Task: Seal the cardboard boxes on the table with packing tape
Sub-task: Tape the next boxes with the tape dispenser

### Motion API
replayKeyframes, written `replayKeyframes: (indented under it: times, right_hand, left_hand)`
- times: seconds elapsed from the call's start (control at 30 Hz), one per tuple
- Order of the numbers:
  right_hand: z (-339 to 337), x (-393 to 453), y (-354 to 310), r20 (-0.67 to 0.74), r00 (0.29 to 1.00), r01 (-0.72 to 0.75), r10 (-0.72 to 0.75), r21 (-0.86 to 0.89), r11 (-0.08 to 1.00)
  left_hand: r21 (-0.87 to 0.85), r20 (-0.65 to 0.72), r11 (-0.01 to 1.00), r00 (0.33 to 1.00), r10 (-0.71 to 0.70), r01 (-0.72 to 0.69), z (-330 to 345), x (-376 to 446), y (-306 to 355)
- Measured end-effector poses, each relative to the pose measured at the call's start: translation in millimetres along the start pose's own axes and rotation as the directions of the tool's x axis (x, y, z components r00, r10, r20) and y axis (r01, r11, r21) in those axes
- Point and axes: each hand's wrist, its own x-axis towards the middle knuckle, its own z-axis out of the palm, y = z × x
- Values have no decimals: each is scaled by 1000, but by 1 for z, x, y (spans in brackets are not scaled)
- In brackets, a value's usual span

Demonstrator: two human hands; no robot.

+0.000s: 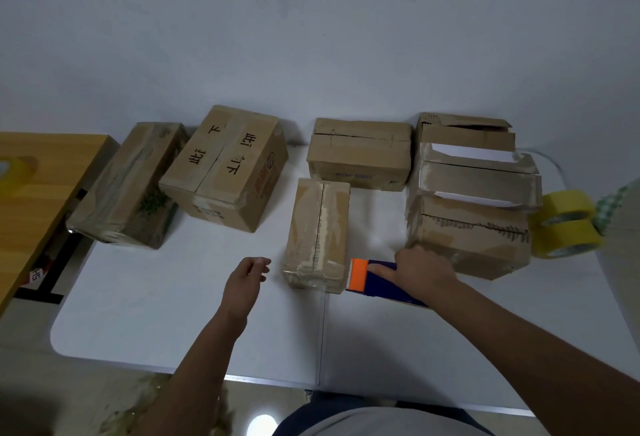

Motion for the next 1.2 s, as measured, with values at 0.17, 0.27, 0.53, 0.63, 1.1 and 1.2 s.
replayKeyframes:
  times: [0.17, 0.27, 0.53, 0.63, 1.1, 1.2]
  right_hand:
    - [4, -1, -2, -7, 1000, -5, 5, 8, 1000]
    - [3, -2, -4, -7, 1000, 7, -7, 22, 1000]
    - [0, -6, -6, -31, 999, 10, -11, -25, 1000]
    - [0, -8, -6, -31, 999, 8, -9, -35, 999]
    - [11, -10, -10, -40, 999, -11, 14, 78, 997]
    - [16, -11, -13, -38, 999, -15, 18, 98, 995]
  left_hand:
    - [141, 10, 988, 998, 59, -60, -5, 4, 0]
    - [202, 36, 977, 997, 62, -68, -6, 5, -4]
    - [303, 2, 947, 994, 110, -105, -10, 5, -7]
    - [342, -69, 938, 994, 83, -55, -17, 5, -15]
    - [664, 498, 118, 555, 667, -738, -5, 0, -21]
    - [661, 504, 44, 487, 713, -749, -5, 5, 1]
